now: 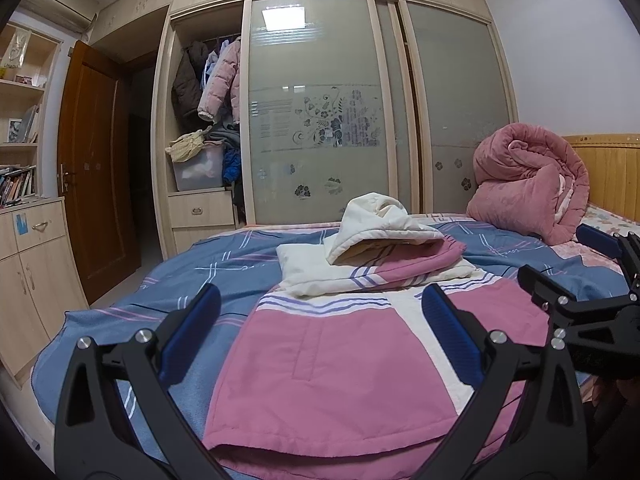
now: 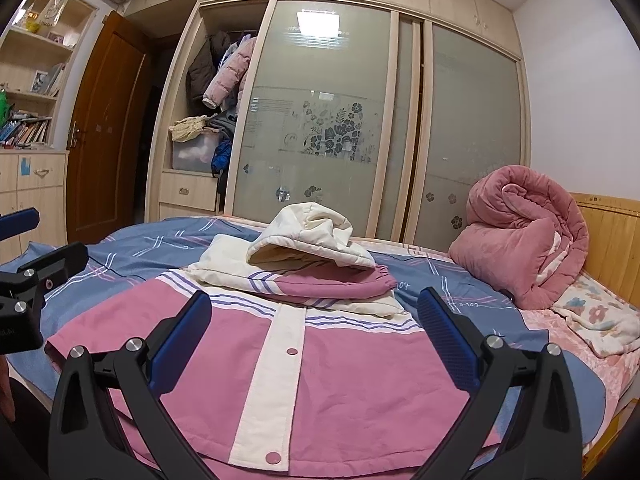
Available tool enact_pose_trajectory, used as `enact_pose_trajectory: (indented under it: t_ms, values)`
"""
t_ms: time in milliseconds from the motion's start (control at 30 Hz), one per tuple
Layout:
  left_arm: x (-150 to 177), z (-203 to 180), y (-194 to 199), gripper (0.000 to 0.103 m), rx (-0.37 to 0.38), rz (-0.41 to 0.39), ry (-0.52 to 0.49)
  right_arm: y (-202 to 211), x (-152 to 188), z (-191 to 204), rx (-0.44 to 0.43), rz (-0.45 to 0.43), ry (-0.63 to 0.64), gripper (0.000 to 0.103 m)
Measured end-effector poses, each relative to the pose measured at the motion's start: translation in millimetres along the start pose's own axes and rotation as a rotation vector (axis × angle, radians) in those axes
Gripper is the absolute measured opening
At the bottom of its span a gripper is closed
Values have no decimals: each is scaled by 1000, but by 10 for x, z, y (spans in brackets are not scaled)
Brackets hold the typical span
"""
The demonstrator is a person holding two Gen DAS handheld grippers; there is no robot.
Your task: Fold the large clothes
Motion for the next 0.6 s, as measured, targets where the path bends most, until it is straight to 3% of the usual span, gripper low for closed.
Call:
enact_pose_trajectory:
  t_ms: [133,333,400,600]
  values:
    - [12,34,-20,101,4,5,30,38,-11,-98,0,-24,-7,102]
    - [-3,182,30,101,39,-25,119,-190,-271,32,20,-151,261,102]
    - [5,257,17,101,50,-23,160,-547,-334,110,68,-240,406,102]
    - [59,501,-26,101,61,-24,287,-1938,-90,623,157,-214,812,102]
Point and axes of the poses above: each gripper's, at about its wrist camera, not at the fingertips, and y roughly against the way its jaws point, z to its left, x to its underside, the point moved 5 cm from there along -y, roughly the way its jaws point, and after that the axes turned 11 degrees about x, right-handed, at the moved point
